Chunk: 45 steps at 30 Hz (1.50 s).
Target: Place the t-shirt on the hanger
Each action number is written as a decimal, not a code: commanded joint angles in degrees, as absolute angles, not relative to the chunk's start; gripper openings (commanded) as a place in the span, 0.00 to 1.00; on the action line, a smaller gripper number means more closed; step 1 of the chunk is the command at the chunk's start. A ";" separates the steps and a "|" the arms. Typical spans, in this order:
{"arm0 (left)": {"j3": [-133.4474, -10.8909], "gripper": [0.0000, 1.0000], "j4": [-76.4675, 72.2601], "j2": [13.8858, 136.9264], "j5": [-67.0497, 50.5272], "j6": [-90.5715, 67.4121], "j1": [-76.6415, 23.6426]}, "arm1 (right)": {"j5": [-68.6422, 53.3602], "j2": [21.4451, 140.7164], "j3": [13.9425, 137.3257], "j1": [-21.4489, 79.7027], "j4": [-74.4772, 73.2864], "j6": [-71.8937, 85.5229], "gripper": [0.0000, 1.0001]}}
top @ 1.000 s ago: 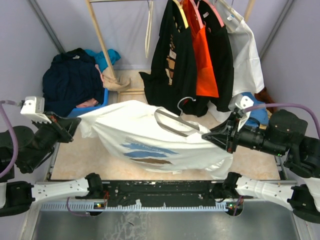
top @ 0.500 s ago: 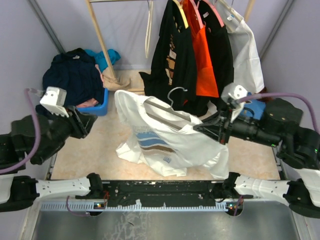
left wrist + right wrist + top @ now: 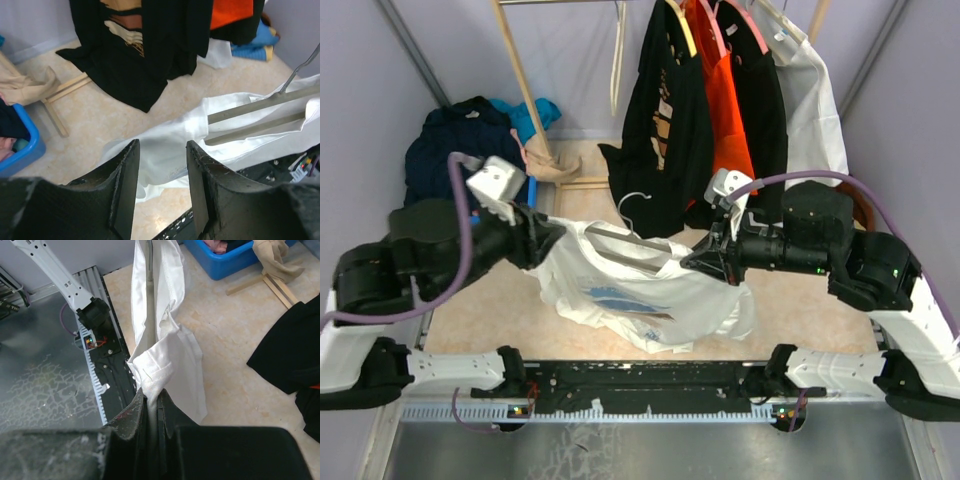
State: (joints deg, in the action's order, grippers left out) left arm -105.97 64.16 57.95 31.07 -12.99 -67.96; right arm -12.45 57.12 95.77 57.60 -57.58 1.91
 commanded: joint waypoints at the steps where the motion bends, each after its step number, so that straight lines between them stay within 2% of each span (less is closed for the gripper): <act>1: -104.19 0.48 61.22 59.69 25.55 -10.41 -67.64 | -14.04 56.89 99.13 57.83 -53.54 0.88 0.00; 10: -104.50 0.45 60.68 62.62 27.79 -9.71 -67.61 | -13.89 57.41 99.00 57.83 -53.60 0.79 0.00; 12: -105.03 0.40 61.24 63.60 29.20 -9.80 -67.62 | -13.76 57.35 99.01 57.83 -53.61 0.79 0.00; 17: -106.15 0.18 62.84 65.26 31.50 -10.28 -67.65 | -13.44 56.77 98.87 57.83 -53.85 0.70 0.00; 20: -106.49 0.09 62.84 65.47 31.54 -10.28 -67.63 | -13.23 56.42 98.73 57.83 -53.95 0.70 0.00; 24: -107.43 0.01 63.91 64.85 33.19 -10.90 -67.64 | -12.29 55.79 98.68 57.83 -54.31 0.55 0.00; 30: -108.32 0.03 67.30 60.81 36.43 -13.30 -67.67 | -11.29 54.49 98.57 57.83 -54.89 0.79 0.00; 32: -107.79 0.11 67.91 59.16 35.76 -13.99 -67.67 | -11.14 54.05 98.45 57.83 -54.94 0.92 0.00; 36: -103.18 0.37 66.01 54.53 32.32 -14.45 -67.67 | -11.12 53.04 97.98 57.88 -54.98 1.18 0.00; 38: -101.06 0.42 65.31 52.66 30.95 -14.59 -67.63 | -11.18 52.62 97.82 57.88 -55.07 1.30 0.00; 45: -96.69 0.47 64.65 50.23 29.14 -14.26 -67.65 | -11.94 51.76 98.08 57.84 -55.72 1.61 0.00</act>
State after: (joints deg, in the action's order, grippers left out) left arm -98.98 65.93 50.26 31.09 -14.15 -67.75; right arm -11.51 53.06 95.79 57.60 -59.72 1.50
